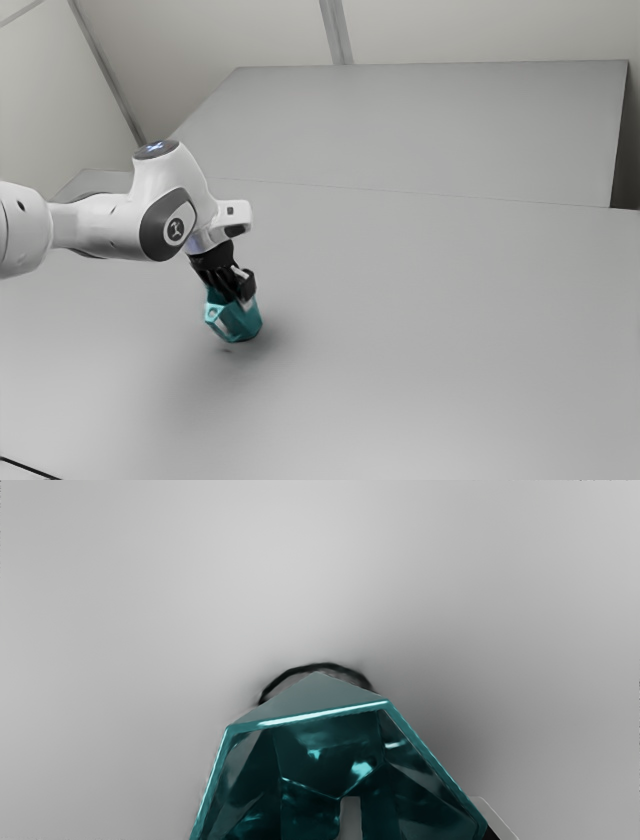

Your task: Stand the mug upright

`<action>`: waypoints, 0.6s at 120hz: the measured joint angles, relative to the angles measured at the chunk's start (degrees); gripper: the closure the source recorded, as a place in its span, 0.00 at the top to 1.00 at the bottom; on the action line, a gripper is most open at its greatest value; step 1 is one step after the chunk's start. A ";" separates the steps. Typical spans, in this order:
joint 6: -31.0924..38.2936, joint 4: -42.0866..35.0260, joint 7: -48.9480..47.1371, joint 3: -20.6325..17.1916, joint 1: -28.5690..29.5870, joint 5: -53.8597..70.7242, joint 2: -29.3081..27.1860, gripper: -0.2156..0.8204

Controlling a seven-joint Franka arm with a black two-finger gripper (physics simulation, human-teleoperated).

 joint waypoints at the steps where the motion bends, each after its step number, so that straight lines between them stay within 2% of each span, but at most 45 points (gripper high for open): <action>1: 0.02 -0.01 -0.10 0.00 0.00 -0.02 -0.02 0.36; 14: 0.19 -0.23 -1.22 -0.07 0.01 -0.18 -0.40 0.53; 29: 0.27 -0.81 -2.29 -0.39 0.05 -0.25 -1.28 0.65; 51: -1.43 0.25 -3.52 -1.76 0.00 -0.28 -5.40 0.73; 72: -8.00 9.83 -4.39 -1.40 0.14 -0.32 -5.67 0.76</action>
